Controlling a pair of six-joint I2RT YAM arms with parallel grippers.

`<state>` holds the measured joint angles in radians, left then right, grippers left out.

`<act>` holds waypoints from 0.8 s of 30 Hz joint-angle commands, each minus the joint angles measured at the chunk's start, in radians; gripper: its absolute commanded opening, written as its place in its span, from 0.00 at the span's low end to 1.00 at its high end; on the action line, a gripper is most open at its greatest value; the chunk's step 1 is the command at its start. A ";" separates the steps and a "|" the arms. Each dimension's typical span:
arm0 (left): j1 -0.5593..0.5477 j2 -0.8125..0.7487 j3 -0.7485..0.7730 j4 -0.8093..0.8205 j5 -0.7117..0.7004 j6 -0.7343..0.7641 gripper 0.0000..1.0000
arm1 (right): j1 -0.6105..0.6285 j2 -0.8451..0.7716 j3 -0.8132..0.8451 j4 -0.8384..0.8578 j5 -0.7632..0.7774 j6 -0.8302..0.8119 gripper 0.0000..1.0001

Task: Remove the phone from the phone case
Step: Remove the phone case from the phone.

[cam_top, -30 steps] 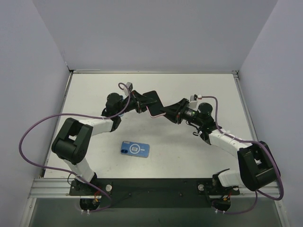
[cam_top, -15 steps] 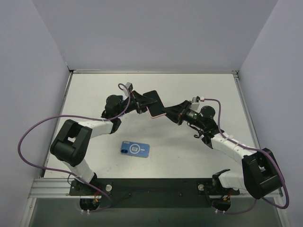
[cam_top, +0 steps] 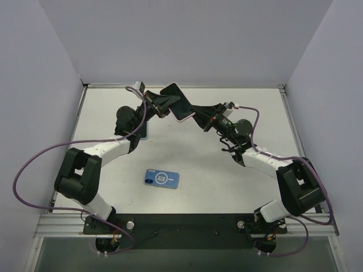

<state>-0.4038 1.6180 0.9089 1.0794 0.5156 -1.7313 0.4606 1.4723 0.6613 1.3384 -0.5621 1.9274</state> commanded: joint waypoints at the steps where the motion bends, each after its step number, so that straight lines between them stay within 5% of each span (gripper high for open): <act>1: -0.009 -0.125 0.153 0.293 -0.120 -0.076 0.00 | 0.024 0.042 0.050 0.326 0.108 0.292 0.00; 24: -0.001 -0.102 0.285 0.479 -0.296 -0.232 0.00 | 0.099 0.227 0.440 0.324 0.320 0.328 0.00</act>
<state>-0.3798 1.5875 1.0691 1.1015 0.2584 -1.8015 0.5323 1.6356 1.0389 1.3571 -0.3500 1.9862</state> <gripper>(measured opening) 0.240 0.191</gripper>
